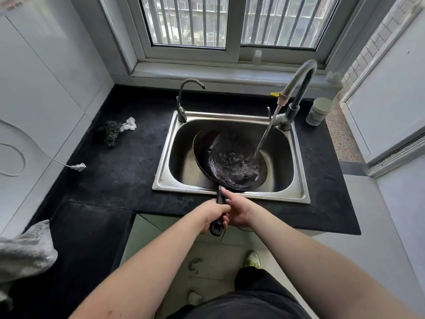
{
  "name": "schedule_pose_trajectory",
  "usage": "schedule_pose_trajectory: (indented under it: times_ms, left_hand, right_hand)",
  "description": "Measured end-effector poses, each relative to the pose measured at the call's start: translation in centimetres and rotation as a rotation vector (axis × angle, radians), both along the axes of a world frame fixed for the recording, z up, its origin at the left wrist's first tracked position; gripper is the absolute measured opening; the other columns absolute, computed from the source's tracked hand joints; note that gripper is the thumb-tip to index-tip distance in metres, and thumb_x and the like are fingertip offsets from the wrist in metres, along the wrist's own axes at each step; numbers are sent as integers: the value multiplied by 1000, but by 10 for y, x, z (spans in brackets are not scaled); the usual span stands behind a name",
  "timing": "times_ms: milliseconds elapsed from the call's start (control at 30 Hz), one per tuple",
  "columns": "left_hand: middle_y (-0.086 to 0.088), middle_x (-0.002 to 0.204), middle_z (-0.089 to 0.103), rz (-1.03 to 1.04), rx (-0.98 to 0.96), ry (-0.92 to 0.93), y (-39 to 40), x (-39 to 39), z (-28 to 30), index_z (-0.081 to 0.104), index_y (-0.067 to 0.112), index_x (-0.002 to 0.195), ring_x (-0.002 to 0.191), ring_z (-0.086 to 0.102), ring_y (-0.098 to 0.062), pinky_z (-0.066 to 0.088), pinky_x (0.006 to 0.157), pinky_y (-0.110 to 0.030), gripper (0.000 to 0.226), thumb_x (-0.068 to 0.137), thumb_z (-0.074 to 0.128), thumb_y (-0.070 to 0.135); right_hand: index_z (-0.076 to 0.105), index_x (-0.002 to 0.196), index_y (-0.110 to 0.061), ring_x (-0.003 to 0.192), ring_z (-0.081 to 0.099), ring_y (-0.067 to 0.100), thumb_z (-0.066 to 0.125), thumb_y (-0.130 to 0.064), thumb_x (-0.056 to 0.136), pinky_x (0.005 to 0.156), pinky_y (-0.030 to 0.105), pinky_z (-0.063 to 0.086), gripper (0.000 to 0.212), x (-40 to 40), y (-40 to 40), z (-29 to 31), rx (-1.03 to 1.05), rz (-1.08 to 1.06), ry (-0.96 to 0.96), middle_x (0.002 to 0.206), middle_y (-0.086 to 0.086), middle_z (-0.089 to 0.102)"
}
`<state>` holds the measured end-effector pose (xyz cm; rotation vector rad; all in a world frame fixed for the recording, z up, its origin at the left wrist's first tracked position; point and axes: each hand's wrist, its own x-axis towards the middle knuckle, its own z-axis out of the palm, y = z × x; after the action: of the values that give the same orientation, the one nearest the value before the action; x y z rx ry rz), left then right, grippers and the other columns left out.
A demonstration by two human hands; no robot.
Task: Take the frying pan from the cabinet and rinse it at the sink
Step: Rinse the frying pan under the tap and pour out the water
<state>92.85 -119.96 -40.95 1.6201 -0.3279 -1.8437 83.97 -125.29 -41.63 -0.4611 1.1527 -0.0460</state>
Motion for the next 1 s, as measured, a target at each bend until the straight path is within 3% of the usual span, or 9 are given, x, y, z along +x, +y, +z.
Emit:
schedule_pose_trajectory:
  times_ms: [100, 200, 300, 433, 600, 700, 800, 900, 1000]
  left_hand:
    - [-3, 59, 44, -52, 10, -8, 12, 3, -6, 52, 20, 87, 34, 43, -7, 43, 39, -18, 17, 94, 52, 4]
    - [0, 57, 45, -60, 64, 48, 23, 7, -12, 53, 21, 89, 36, 44, -5, 52, 43, -25, 11, 96, 56, 13]
    - [5, 52, 44, 32, 136, 182, 30, 8, -13, 51, 23, 86, 36, 40, -3, 50, 42, -23, 12, 97, 55, 22]
    - [5, 48, 39, 117, 181, 239, 26, 7, -7, 45, 21, 78, 32, 33, -2, 24, 32, -10, 20, 97, 50, 20]
    - [6, 45, 35, 147, 203, 265, 19, 8, 5, 40, 19, 68, 29, 28, -2, 18, 29, -11, 27, 94, 48, 17]
    - [6, 46, 33, 163, 214, 269, 18, 11, 8, 39, 19, 71, 29, 26, -1, 16, 29, -11, 23, 92, 46, 13]
    - [6, 47, 33, 152, 212, 213, 16, 9, 10, 38, 21, 74, 29, 26, -1, 16, 30, -10, 21, 93, 45, 15]
    - [4, 50, 33, 131, 184, 149, 13, 7, 10, 38, 23, 79, 30, 26, -2, 18, 31, -9, 18, 94, 44, 16]
    - [2, 51, 35, 83, 152, 46, 13, 5, 10, 39, 20, 80, 31, 28, -3, 21, 33, -10, 16, 94, 44, 14]
  right_hand:
    - [63, 88, -16, 65, 56, 18, 44, -57, 93, 53, 26, 38, 45, 3, 0, -12, -4, 13, -3, 79, 2, 64]
    - [62, 81, -15, 76, 59, 17, 52, -42, 95, 70, 29, 44, 33, 8, 4, -25, 18, -51, -14, 77, 0, 70]
    - [58, 78, -10, 62, 66, 13, 51, -30, 98, 72, 25, 51, 30, 16, 6, -32, 62, -147, -64, 63, 1, 69]
    - [58, 76, -6, 53, 68, 13, 51, -24, 99, 60, 21, 56, 30, 21, 2, -33, 127, -225, -97, 63, 5, 67]
    - [69, 56, -5, 56, 69, 13, 49, -22, 96, 80, 20, 49, 47, 25, -10, -34, 181, -216, -140, 68, 5, 72]
    - [54, 59, -12, 42, 57, 12, 47, -18, 91, 60, 16, 44, 33, 35, -14, -25, 271, -225, -110, 52, -1, 59]
    - [38, 55, -18, 32, 43, 7, 53, -28, 92, 39, 15, 35, 42, 44, -17, -23, 280, -226, -56, 41, -7, 43]
    - [36, 42, -19, 29, 38, 5, 58, -38, 92, 40, 15, 30, 57, 45, -19, -21, 261, -159, -29, 36, -10, 38]
    - [35, 43, -21, 27, 34, 5, 54, -32, 93, 40, 16, 28, 55, 42, -17, -16, 239, -153, -39, 34, -11, 36]
